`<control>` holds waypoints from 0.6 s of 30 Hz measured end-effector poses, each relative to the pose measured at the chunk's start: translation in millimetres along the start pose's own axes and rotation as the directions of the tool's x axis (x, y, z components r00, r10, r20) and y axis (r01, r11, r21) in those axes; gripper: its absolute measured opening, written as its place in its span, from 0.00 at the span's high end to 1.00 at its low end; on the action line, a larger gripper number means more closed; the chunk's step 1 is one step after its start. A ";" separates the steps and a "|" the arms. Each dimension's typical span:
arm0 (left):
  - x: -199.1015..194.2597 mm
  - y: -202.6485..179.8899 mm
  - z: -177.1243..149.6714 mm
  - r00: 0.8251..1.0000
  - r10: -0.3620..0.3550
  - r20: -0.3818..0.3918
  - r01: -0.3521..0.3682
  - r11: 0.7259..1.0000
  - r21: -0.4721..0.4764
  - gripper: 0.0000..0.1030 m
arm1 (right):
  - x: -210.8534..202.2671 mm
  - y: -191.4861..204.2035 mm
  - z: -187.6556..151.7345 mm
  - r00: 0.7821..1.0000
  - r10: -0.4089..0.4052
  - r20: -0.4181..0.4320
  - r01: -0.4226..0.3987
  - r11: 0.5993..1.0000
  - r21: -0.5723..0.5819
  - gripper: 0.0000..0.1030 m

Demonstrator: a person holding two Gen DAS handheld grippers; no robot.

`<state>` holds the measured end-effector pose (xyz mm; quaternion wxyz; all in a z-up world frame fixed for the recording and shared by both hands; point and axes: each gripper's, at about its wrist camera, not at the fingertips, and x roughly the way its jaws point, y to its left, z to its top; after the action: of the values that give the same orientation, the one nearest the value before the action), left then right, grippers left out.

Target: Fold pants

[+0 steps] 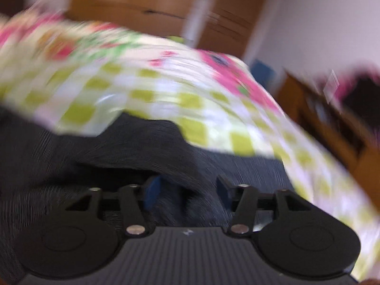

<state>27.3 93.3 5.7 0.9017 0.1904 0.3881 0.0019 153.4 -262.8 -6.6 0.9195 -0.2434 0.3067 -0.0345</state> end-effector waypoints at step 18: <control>-2.1 -28.0 35.8 0.991 0.068 0.119 -0.077 0.994 0.076 0.81 | -3.1 -176.9 47.7 0.942 0.016 0.334 -0.274 0.610 0.743 0.97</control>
<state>46.8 54.8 19.9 0.9137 0.2404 0.3277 0.0081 193.7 -397.3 111.1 0.9677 0.2034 0.1397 -0.0521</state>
